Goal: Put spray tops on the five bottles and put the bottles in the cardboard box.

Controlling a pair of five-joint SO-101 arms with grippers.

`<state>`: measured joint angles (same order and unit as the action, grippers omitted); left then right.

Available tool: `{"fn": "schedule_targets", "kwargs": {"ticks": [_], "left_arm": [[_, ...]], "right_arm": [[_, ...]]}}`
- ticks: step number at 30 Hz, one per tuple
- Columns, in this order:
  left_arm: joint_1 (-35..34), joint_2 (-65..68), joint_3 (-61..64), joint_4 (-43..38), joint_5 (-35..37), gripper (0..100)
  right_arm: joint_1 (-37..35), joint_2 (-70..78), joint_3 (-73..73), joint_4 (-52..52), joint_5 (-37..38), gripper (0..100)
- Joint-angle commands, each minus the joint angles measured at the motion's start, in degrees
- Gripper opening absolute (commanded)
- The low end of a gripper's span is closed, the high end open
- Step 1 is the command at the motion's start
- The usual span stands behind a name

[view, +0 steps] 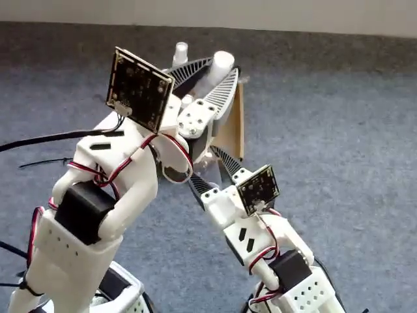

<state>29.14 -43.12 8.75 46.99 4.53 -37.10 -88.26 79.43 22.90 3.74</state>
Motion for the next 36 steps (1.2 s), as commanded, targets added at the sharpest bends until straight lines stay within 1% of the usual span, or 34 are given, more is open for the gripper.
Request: {"fn": "schedule_targets", "kwargs": {"ticks": [1,10,16,19,21,23,26,28,33,36], "left_arm": [[0.57,-0.75,0.66,-0.79,0.35,5],[0.66,-0.31,1.36,-1.76,0.35,5],[-1.45,-1.80,11.91,-0.88,0.00,6],[-1.63,-6.37,16.75,-0.44,0.00,6],[-1.63,-11.12,19.82,-0.44,0.00,6],[-1.63,-15.08,22.46,-0.44,0.00,9],[-1.63,-16.92,25.63,-0.53,-1.41,17],[-1.54,-16.66,27.12,-0.53,-3.43,16],[-1.63,-15.25,27.65,-0.62,-3.69,16],[-1.71,-15.87,22.99,-0.35,-3.69,16]], "right_arm": [[0.75,-0.75,-3.12,-1.45,-0.53,0.5],[0.75,-0.75,-3.12,-1.45,-0.53,0.5],[0.75,-0.84,-3.38,-1.45,-0.53,0.5],[2.33,-0.84,-3.38,-1.45,-0.62,0.5],[4.44,-0.84,-3.38,-1.45,-2.37,0.5],[6.29,-0.84,-3.47,-1.45,-4.57,0.5],[4.97,-0.84,-3.47,-1.36,-4.40,0.5],[4.53,-0.84,-3.47,-1.36,-4.40,0.5],[4.53,-0.84,-3.47,-1.36,-4.48,0.5],[4.53,-0.84,-3.03,-1.36,-4.48,0.5]]}}
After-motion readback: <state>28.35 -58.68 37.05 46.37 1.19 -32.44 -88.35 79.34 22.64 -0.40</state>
